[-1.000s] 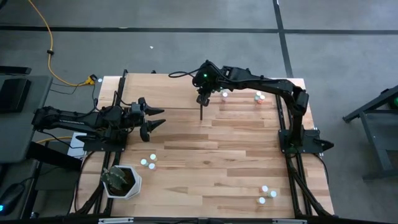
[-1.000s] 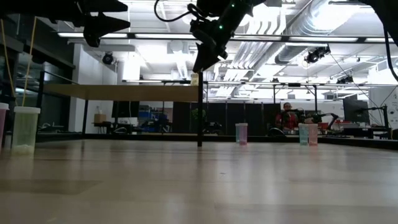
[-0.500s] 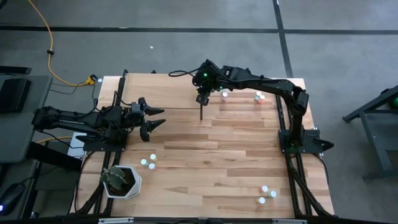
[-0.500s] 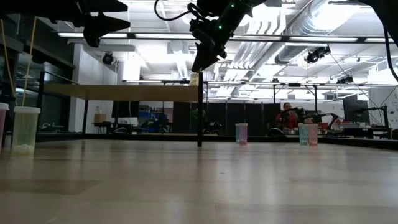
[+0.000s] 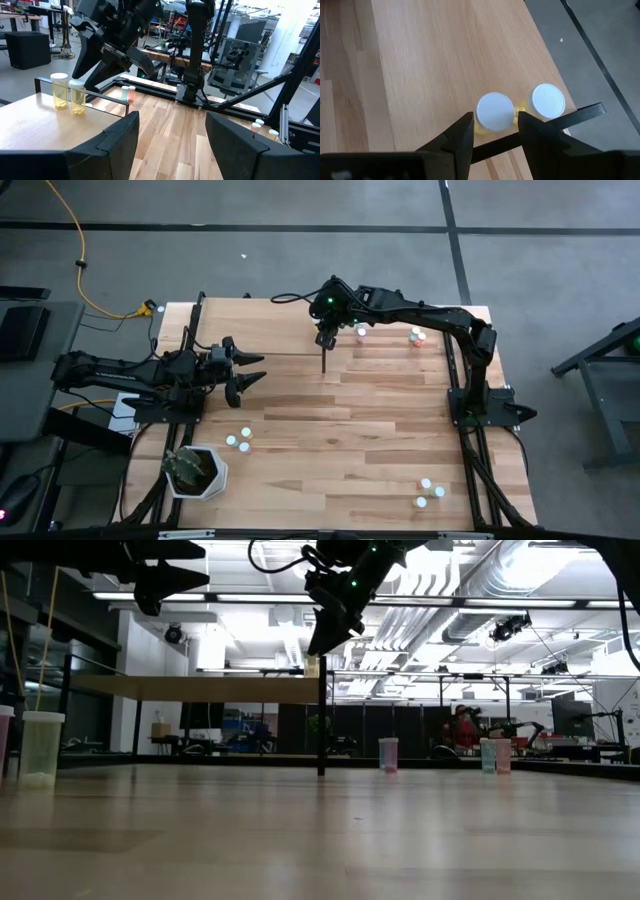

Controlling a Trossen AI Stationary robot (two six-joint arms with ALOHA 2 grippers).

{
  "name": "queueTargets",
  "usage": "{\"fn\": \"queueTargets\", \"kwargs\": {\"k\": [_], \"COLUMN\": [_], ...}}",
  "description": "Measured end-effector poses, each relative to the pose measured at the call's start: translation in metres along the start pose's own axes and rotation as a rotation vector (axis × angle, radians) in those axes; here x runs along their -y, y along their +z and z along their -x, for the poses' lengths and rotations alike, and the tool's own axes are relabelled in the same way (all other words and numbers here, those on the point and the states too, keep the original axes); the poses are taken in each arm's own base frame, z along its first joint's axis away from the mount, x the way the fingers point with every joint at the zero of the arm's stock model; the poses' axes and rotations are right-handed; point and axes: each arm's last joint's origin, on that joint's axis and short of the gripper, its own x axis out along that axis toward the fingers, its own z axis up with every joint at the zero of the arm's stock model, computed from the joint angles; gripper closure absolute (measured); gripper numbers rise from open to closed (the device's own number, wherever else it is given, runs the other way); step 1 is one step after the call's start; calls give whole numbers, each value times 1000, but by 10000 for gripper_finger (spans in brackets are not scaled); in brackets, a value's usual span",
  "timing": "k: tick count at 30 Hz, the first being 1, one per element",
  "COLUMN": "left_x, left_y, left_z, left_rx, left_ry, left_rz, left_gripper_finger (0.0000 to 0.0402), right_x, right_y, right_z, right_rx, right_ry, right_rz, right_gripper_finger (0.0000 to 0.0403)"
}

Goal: Pick and place medicine bottles onto shelf by color
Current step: Put the top center yellow pill bottle on the shelf, then put the left yellow pill bottle on the shelf

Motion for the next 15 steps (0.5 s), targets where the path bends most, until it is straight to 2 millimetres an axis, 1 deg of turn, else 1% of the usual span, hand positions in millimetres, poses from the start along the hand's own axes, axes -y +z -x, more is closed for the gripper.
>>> {"fn": "queueTargets", "kwargs": {"k": [9,15], "left_x": [0,0], "left_y": [0,0], "left_z": [0,0], "left_rx": [0,-1], "left_ry": [0,0], "left_rz": [0,0], "left_gripper_finger": [181,181], "right_x": [2,13], "right_y": [0,-4], "right_z": [2,15], "right_rx": [-1,-20], "right_ry": [-13,23], "right_rz": [22,16], "right_gripper_finger": [256,256]}}
